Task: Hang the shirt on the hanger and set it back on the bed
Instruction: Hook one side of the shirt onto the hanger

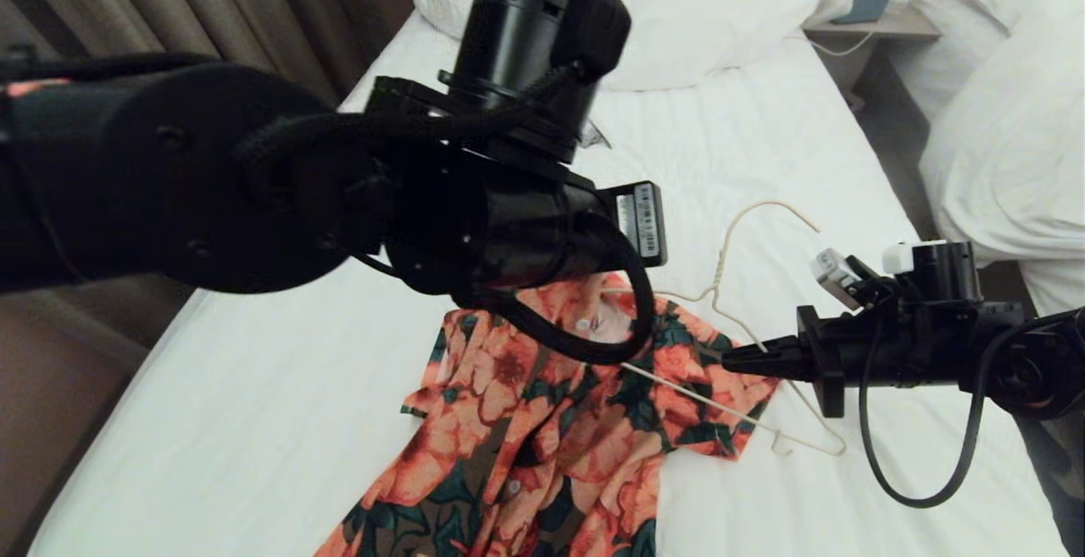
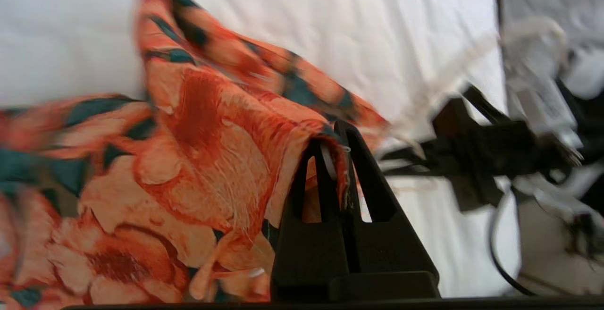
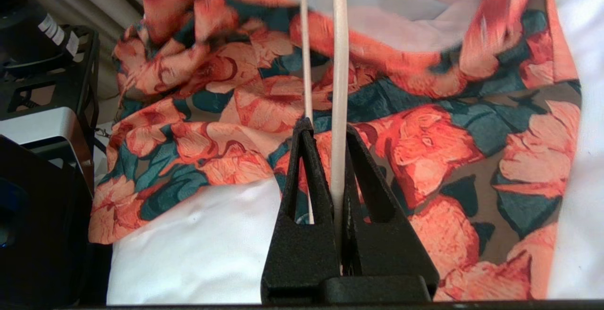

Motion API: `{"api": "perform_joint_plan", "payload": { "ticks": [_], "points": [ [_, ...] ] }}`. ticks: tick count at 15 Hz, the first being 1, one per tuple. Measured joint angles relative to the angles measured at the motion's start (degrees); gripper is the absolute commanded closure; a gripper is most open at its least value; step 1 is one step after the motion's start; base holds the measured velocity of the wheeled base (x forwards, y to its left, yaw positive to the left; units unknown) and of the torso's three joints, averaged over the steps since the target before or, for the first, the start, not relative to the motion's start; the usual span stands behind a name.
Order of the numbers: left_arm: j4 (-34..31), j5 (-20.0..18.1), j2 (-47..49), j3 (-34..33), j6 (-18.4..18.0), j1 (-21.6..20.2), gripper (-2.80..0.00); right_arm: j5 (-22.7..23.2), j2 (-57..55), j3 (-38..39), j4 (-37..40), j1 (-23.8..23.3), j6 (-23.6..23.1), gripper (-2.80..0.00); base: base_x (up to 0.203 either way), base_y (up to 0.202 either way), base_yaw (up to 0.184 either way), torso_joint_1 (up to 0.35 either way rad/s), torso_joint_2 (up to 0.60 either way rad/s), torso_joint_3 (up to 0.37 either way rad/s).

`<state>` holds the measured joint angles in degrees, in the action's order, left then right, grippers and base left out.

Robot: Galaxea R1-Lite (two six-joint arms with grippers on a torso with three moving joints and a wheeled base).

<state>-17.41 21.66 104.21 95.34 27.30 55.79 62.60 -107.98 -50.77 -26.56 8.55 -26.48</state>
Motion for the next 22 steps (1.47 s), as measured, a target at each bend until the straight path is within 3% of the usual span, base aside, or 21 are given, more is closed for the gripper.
{"api": "perform_joint_plan", "payload": {
  "ticks": [5,9,14,21,22],
  "points": [
    [0.1,0.2,3.4,3.6,1.8,5.6,0.0,0.4,1.4,-0.1,0.0,1.8,0.2,0.0,0.0,0.0,0.0,0.0,0.0,0.0],
    [-0.3,1.3,2.2,4.2,1.5,9.5,0.0,0.5,2.0,-1.2,-0.1,6.6,0.6,0.0,0.0,0.0,0.0,0.0,0.0,0.0],
    [-1.0,4.9,-2.9,-0.8,1.2,14.9,0.0,0.5,2.7,-6.5,-0.1,10.9,8.3,0.0,0.0,0.0,0.0,0.0,0.0,0.0],
    [-0.7,5.1,-3.1,-4.1,-1.2,14.9,0.0,0.3,3.8,-7.6,-0.1,14.3,9.2,0.0,0.0,0.0,0.0,0.0,0.0,0.0],
    [-0.6,5.6,-3.1,-4.9,-1.2,15.0,-2.8,0.3,3.9,-7.6,0.0,14.3,9.2,0.0,0.0,0.0,0.0,0.0,0.0,0.0]
  ]
}}
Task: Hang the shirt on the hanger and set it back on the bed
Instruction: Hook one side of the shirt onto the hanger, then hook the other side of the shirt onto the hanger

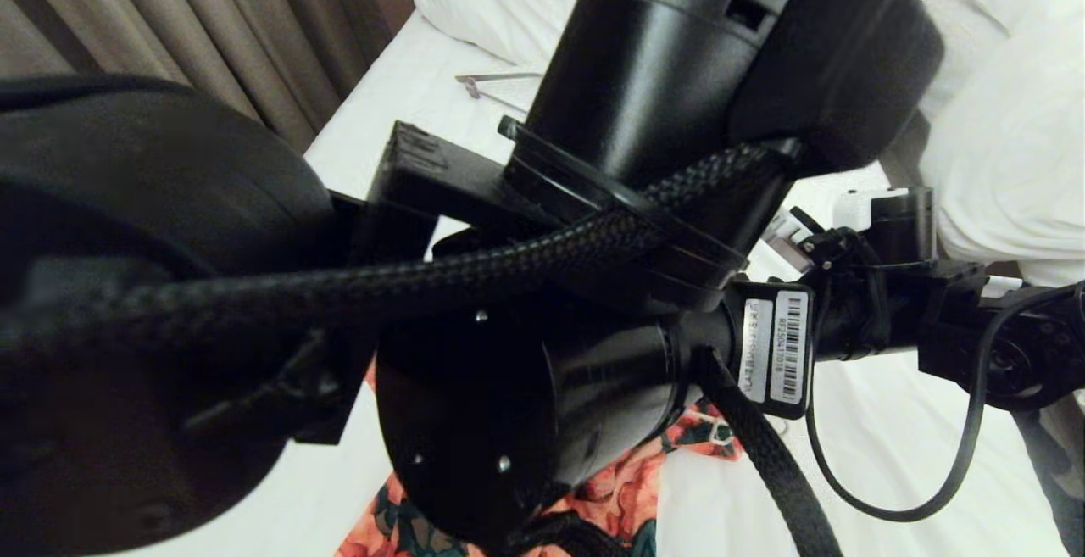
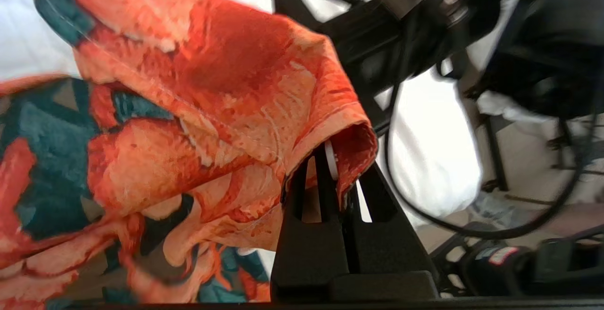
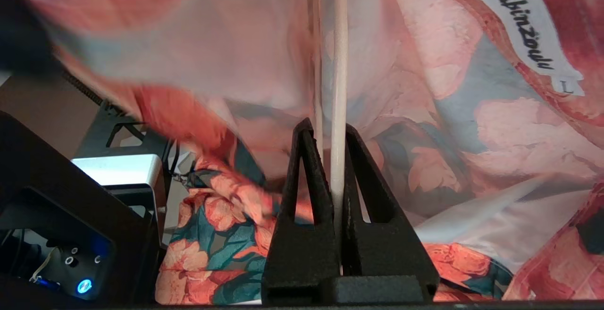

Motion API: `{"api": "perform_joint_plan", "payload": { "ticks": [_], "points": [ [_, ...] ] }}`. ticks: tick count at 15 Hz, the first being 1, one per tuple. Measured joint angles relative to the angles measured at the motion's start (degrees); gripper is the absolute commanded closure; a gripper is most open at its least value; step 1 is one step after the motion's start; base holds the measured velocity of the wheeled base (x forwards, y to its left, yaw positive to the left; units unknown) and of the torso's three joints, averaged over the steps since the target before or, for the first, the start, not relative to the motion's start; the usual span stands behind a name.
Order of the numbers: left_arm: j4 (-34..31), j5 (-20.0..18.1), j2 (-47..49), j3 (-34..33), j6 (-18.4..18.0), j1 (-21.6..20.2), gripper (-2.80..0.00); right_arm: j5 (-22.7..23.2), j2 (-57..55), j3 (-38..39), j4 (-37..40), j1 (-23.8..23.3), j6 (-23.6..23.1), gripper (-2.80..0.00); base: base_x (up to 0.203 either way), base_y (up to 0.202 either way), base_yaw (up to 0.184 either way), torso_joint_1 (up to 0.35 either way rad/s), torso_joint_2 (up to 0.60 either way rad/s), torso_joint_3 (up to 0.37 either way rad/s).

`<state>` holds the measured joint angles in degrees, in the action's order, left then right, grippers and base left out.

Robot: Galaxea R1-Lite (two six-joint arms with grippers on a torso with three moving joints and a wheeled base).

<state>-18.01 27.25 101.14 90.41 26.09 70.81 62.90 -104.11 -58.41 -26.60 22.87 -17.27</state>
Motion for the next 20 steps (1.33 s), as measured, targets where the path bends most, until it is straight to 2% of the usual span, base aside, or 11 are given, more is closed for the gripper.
{"api": "perform_joint_plan", "payload": {
  "ticks": [4,8,14,16,20],
  "points": [
    [4.0,1.4,-0.1,-4.0,-0.2,0.9,-2.8,0.0,0.1,-0.1,0.0,0.1,0.0,0.0,0.0,0.0,0.0,0.0,0.0,0.0],
    [3.9,1.5,-0.6,-6.4,-1.1,1.6,-2.8,0.0,0.5,-0.1,0.0,0.1,0.0,0.0,0.0,0.0,0.0,0.0,0.0,0.0],
    [3.9,1.7,-7.6,-22.6,-3.3,2.2,-2.8,0.1,0.9,-1.2,-0.4,0.3,0.0,0.0,0.0,0.0,0.0,0.0,0.0,0.0],
    [4.0,1.8,-12.1,-27.5,-4.4,2.3,-2.8,0.1,0.6,-1.1,-4.7,1.0,0.3,0.0,0.0,0.0,0.0,0.0,0.0,0.0],
    [4.0,4.5,-22.5,-32.7,-4.8,-0.1,-2.8,0.1,-0.3,-0.1,-15.3,5.1,8.3,0.0,0.0,0.0,0.0,0.0,0.0,0.0]
  ]
}}
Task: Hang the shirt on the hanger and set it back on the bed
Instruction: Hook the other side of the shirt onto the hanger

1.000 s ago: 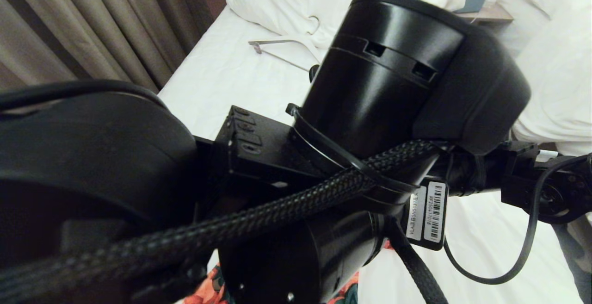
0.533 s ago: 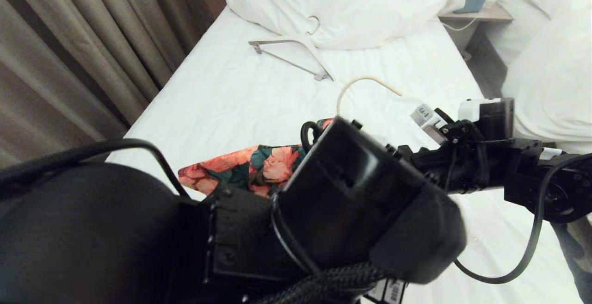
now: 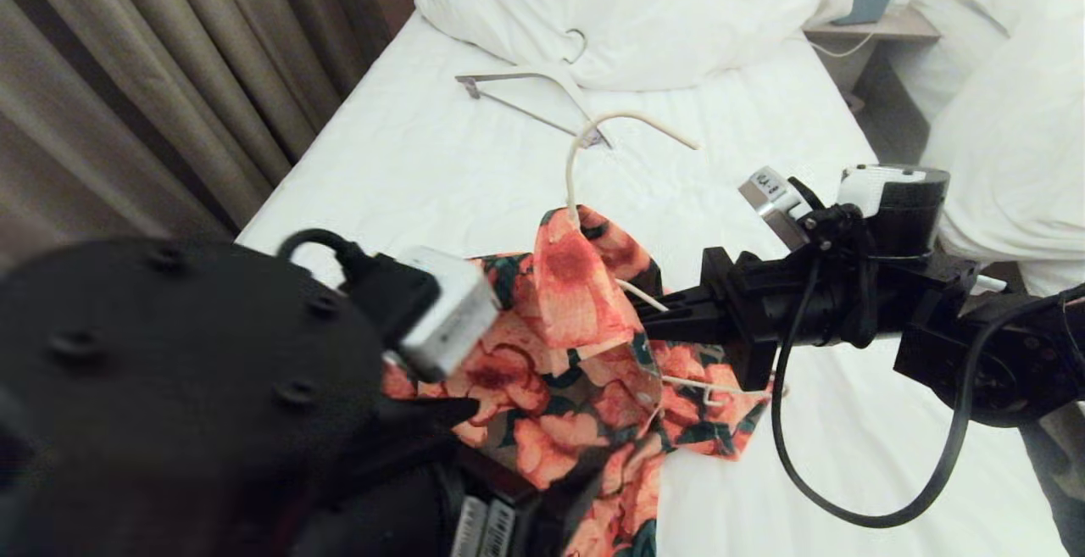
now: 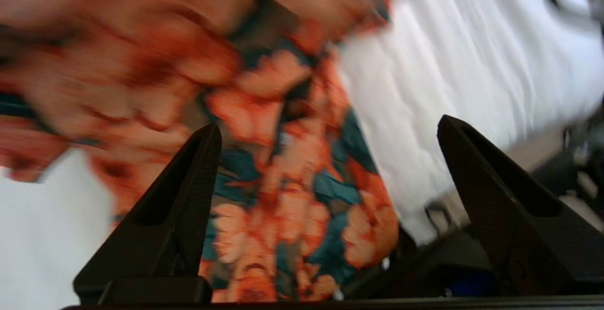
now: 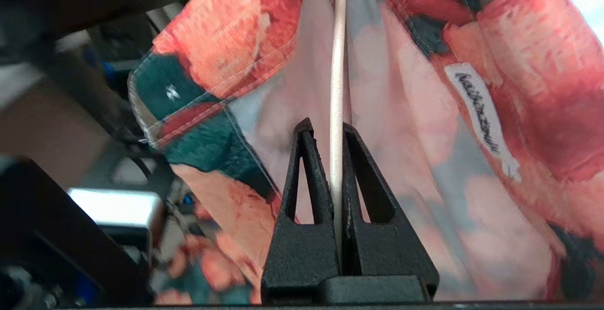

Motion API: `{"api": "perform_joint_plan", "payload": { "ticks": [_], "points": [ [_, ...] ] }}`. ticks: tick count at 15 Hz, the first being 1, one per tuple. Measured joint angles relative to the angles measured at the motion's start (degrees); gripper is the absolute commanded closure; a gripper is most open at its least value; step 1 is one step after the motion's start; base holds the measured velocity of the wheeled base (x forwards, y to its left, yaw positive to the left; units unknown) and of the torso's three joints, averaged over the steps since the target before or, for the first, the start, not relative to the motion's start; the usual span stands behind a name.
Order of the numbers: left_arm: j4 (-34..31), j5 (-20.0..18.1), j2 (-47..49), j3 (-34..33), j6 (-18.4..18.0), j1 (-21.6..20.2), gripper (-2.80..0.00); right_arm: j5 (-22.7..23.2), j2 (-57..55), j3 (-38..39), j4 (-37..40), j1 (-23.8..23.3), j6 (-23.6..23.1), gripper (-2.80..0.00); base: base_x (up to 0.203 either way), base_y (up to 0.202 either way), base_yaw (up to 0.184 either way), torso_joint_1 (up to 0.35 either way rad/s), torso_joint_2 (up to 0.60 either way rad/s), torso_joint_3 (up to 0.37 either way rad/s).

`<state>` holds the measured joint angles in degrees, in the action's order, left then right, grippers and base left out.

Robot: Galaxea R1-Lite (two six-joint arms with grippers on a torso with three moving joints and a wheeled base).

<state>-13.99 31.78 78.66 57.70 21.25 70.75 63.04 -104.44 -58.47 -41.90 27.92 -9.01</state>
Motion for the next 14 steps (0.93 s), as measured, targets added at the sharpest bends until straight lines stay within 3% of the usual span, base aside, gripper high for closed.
{"api": "perform_joint_plan", "payload": {
  "ticks": [1,2,8,13,14],
  "points": [
    [-0.1,0.2,-2.5,-0.6,-0.1,-1.3,-2.8,-0.1,0.1,0.4,-2.4,0.9,2.2,0.0,0.0,0.0,0.0,0.0,0.0,0.0],
    [-0.1,0.3,-5.3,-1.1,-0.7,-2.9,0.0,-0.2,0.5,1.2,-4.4,1.8,4.2,0.0,0.0,0.0,0.0,0.0,0.0,0.0],
    [-5.3,0.1,-23.1,-2.9,-12.0,-11.2,0.0,-0.5,5.0,4.7,-5.6,3.4,7.8,0.0,0.0,0.0,0.0,0.0,0.0,0.0],
    [-5.7,-0.1,-25.6,1.1,-13.9,-14.3,0.0,-0.7,6.1,4.6,-4.7,5.7,8.0,0.0,0.0,0.0,0.0,0.0,0.0,0.0],
    [-5.6,-0.2,-24.8,2.7,-14.1,-14.7,-2.8,-0.6,6.1,4.8,-4.6,6.0,8.0,0.0,0.0,0.0,0.0,0.0,0.0,0.0]
  ]
}}
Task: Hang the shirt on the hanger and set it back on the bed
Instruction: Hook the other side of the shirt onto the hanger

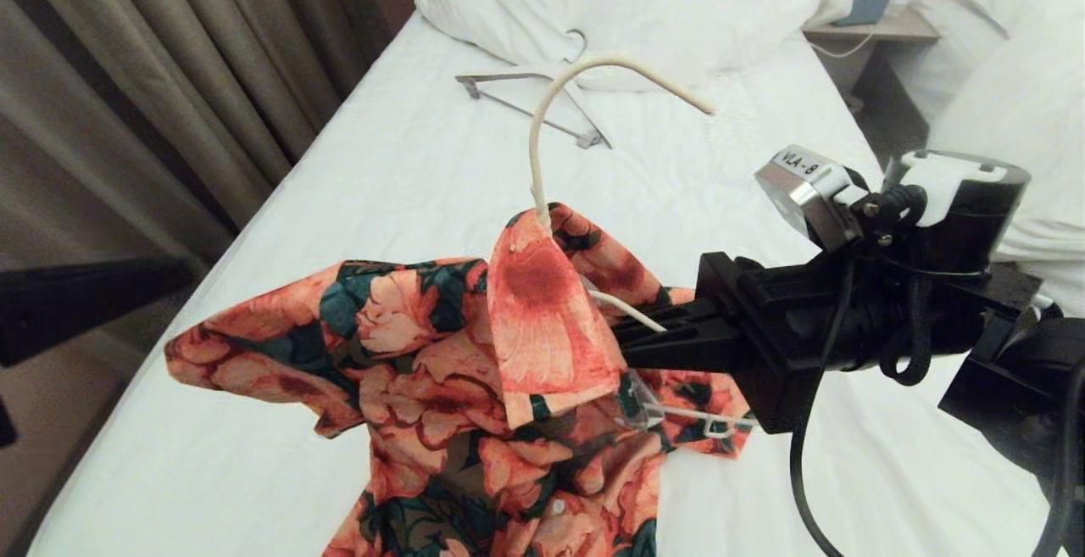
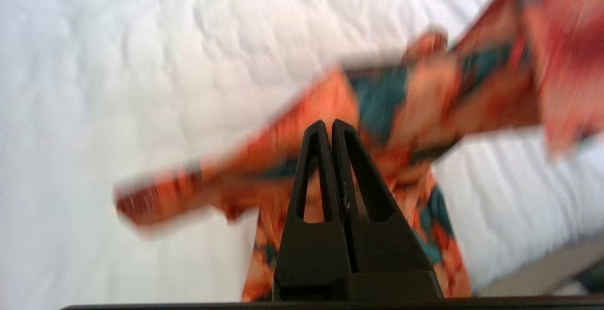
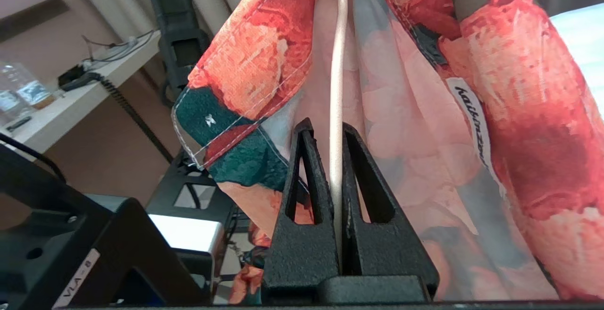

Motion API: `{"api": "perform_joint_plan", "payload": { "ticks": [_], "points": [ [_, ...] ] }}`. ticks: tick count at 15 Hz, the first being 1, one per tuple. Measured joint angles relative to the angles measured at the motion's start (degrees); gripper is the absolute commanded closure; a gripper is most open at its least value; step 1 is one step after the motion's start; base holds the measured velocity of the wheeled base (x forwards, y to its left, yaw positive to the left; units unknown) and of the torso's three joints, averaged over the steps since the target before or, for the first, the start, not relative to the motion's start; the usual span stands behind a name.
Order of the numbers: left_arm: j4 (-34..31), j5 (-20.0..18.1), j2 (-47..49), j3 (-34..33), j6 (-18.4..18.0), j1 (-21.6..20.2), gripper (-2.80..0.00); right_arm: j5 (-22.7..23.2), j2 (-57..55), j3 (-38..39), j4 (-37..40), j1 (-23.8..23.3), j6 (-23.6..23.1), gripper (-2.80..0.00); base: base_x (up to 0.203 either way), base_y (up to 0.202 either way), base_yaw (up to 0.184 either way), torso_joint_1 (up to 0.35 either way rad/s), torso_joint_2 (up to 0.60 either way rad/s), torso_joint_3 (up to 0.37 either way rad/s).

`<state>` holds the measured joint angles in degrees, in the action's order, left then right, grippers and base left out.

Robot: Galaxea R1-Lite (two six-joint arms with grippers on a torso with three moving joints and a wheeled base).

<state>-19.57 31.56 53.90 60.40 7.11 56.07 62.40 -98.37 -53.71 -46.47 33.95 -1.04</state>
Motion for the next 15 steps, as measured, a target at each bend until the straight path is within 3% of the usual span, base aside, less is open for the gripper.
{"api": "perform_joint_plan", "payload": {
  "ticks": [4,8,9,12,15],
  "points": [
    [0.0,-4.1,3.1,1.9,-4.8,-0.5,-2.8,0.0,-0.5,0.1,0.0,0.4,0.0,0.0,0.0,0.0,0.0,0.0,0.0,0.0],
    [-0.2,-17.7,1.9,-0.6,-16.0,-2.8,-2.8,0.1,-0.6,0.4,-0.1,1.1,0.0,0.0,0.0,0.0,0.0,0.0,0.0,0.0],
    [-0.1,-19.5,2.1,-1.1,-17.3,-3.7,-2.8,0.1,-0.6,0.4,-0.1,1.3,-0.1,0.0,0.0,0.0,0.0,0.0,0.0,0.0],
    [0.9,-22.7,4.6,-1.7,-19.8,-7.1,-2.8,0.1,-0.5,0.8,-0.1,2.2,-0.1,0.0,0.0,0.0,0.0,0.0,0.0,0.0],
    [6.1,-24.3,7.8,-2.0,-23.6,-9.6,-2.8,0.1,-0.4,1.1,-0.2,2.6,-0.1,0.0,0.0,0.0,0.0,0.0,0.0,0.0]
  ]
}}
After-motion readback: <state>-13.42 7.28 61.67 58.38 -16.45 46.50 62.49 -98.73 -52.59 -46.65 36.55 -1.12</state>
